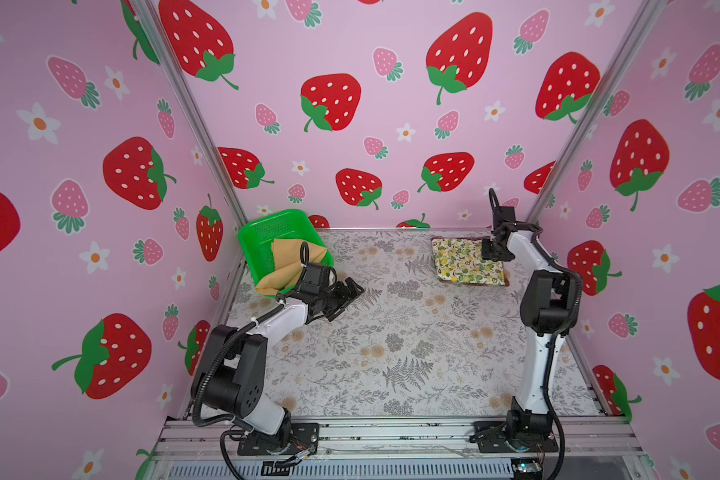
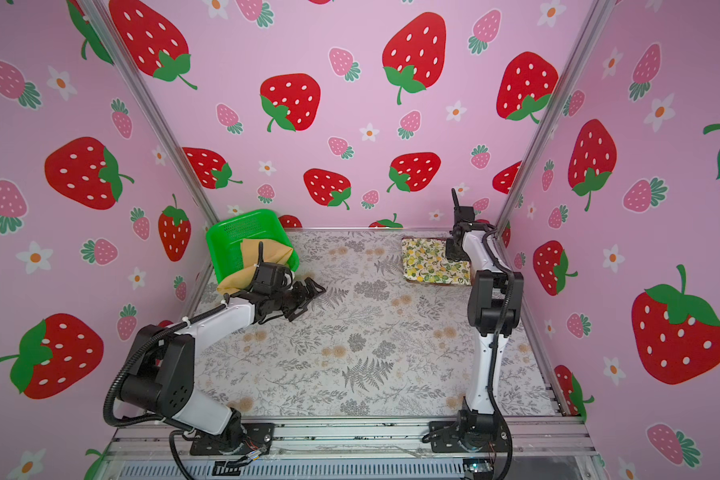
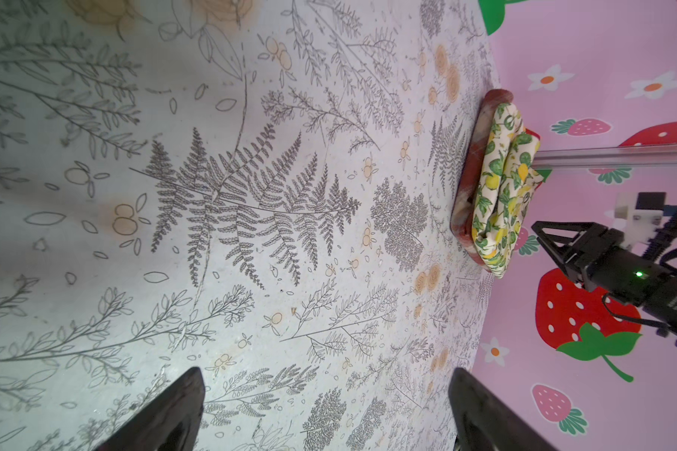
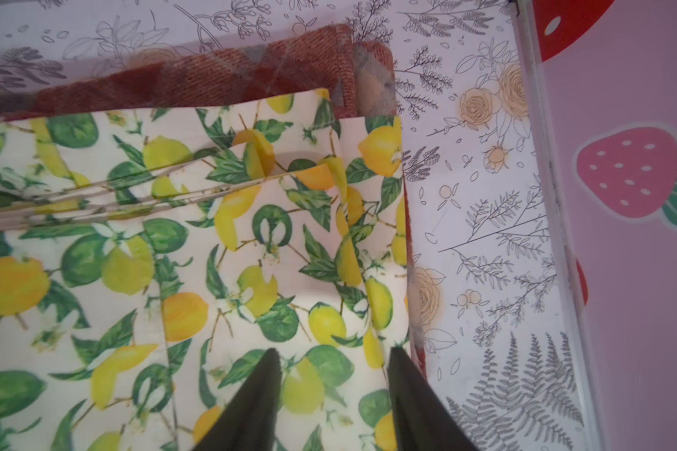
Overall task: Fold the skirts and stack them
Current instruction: 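Release the skirt onto the plaid stack with the right gripper while the left arm retracts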
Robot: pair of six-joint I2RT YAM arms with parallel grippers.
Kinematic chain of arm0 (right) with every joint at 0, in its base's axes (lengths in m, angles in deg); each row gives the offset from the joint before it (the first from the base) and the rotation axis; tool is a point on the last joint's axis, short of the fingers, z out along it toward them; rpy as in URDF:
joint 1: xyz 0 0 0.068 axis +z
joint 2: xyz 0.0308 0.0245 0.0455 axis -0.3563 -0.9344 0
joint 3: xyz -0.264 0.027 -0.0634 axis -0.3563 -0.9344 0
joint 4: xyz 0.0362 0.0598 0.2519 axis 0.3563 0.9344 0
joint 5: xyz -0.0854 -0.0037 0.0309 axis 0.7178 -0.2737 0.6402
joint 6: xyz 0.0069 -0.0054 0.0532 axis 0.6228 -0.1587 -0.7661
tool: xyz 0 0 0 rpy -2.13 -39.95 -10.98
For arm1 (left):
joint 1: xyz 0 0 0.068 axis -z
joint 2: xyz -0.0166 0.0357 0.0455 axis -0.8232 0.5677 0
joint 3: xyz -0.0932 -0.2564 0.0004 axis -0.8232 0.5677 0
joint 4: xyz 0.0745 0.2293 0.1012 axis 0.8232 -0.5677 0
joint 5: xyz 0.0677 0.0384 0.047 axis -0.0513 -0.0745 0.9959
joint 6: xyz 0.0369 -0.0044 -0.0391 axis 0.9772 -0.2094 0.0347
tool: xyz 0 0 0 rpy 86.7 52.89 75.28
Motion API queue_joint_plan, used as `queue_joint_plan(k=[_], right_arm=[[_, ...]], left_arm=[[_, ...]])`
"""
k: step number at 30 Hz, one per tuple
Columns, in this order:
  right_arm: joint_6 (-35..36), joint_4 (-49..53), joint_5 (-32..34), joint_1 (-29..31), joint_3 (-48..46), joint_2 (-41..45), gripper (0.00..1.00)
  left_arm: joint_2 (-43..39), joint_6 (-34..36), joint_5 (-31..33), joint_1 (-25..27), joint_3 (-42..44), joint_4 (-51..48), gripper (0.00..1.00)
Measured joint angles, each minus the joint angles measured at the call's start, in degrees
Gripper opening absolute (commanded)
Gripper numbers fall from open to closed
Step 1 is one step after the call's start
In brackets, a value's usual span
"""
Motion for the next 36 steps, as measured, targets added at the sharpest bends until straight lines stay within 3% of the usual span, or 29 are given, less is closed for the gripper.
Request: queue_joint_plan(k=[4, 5, 6, 15, 21, 29, 36], right_arm=[[-0.57, -3.32, -0.17, -0.04, -2.12, 2.21, 0.73], [-0.85, -4.37, -0.79, -0.02, -3.72, 3.89, 0.81], [-1.18, -5.18, -1.53, -0.02, -5.25, 5.81, 1.00], [-4.02, -14.78, -9.79, 2.80, -17.77, 25.03, 1.00], [-5.60, -19.63, -13.92, 8.70, -26.29, 30.38, 1.00], [-7.82, -24.61, -17.07, 16.55, -35.28, 33.20, 1.00], [-9.31, -28.00, -18.27, 18.01, -38.91, 33.68, 1.00]], left_arm=[[-3.34, 2.23, 1.97, -0.50, -3.28, -4.59, 1.00], [-4.35, 2.99, 2.95, -0.68, -4.57, -6.08, 0.99], [-5.33, 3.80, 3.91, -0.94, -6.03, -7.56, 0.99], [-8.79, 7.69, 12.15, -7.61, -18.23, -18.23, 0.99], [-7.67, 10.12, 17.57, -13.46, -24.55, -24.81, 0.99], [5.55, 22.49, 22.80, -16.00, -37.38, -30.69, 0.98], [18.14, 34.42, 26.80, -15.43, -45.09, -34.95, 0.96]])
